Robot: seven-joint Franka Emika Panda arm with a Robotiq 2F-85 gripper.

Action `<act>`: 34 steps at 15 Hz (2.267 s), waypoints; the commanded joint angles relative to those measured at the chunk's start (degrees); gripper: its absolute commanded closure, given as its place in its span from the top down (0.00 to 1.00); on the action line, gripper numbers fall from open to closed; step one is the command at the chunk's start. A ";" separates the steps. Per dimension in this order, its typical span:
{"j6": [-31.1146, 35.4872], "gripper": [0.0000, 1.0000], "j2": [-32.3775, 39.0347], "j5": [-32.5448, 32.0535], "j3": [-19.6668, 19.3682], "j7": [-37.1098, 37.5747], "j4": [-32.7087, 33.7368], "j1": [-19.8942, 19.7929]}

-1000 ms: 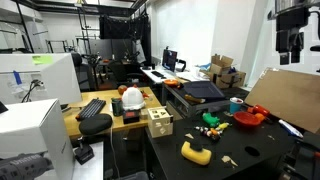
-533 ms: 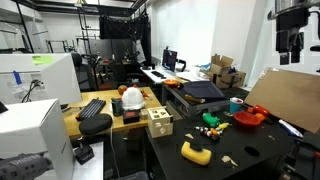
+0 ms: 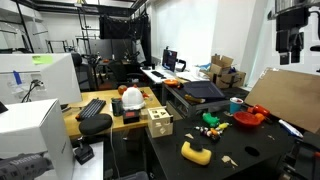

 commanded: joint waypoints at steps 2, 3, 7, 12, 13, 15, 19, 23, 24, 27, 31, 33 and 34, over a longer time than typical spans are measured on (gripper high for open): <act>-0.08 1.00 0.02 -0.03 -0.07 0.01 0.08 0.07; -0.08 1.00 0.02 -0.03 -0.07 0.01 0.08 0.07; -0.08 1.00 0.02 -0.03 -0.07 0.01 0.08 0.07; -0.08 1.00 0.02 -0.03 -0.07 0.01 0.08 0.07; -0.08 1.00 0.02 -0.03 -0.07 0.01 0.08 0.07; 0.33 1.00 0.39 -0.11 -0.09 -0.13 0.04 0.09; 1.20 1.00 3.33 -0.50 0.07 -0.89 0.24 0.44; 3.76 1.00 7.94 0.06 0.04 -1.58 0.22 1.00; 4.66 1.00 9.30 0.15 -0.03 -2.12 0.09 1.17; 6.98 1.00 13.89 0.41 0.04 -3.13 0.16 1.59; 12.25 1.00 20.86 0.98 0.48 -3.57 -0.05 2.54; 14.26 1.00 24.70 2.38 0.61 -4.58 0.40 3.28; 14.91 1.00 26.64 3.30 0.70 -5.46 0.69 3.71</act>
